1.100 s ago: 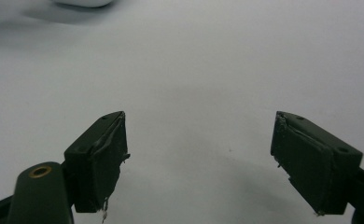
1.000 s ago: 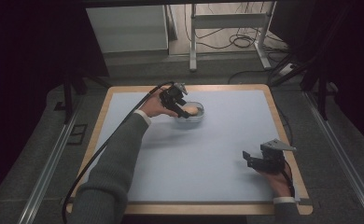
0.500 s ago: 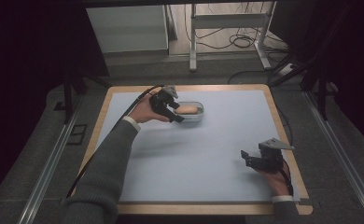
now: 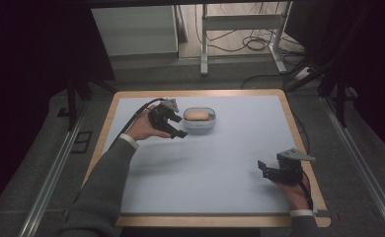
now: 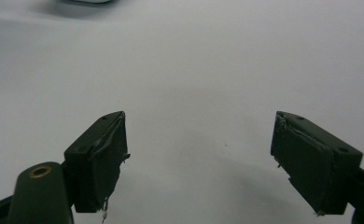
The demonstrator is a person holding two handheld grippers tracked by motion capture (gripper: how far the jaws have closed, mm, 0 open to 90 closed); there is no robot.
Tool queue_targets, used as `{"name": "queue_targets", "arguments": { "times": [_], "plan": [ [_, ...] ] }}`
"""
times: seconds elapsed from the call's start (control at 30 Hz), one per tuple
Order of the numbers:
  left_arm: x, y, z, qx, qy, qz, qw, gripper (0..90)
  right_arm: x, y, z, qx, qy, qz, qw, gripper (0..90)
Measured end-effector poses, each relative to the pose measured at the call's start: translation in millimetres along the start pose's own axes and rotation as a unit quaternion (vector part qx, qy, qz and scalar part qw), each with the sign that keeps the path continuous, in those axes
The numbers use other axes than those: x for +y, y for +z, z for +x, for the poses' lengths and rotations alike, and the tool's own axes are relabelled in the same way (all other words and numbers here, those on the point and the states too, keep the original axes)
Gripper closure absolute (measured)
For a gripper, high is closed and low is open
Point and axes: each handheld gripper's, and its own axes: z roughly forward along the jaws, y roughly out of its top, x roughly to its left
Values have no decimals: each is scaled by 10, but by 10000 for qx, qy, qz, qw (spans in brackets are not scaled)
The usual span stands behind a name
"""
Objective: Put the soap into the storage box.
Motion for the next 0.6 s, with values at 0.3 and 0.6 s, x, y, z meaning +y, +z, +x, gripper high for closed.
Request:
{"name": "queue_targets", "arguments": {
  "times": [0.3, 0.6],
  "plan": [
    [-323, -118, -245, 82, -227, -197, 9995, 273, -8, -2, -15, 18, 11, 35, 10000, 185],
    [-713, -231, -515, 213, -543, -431, 9974, 273, 15, -9, 7, 32, -14, -5, 10000, 185]
  ]
}}
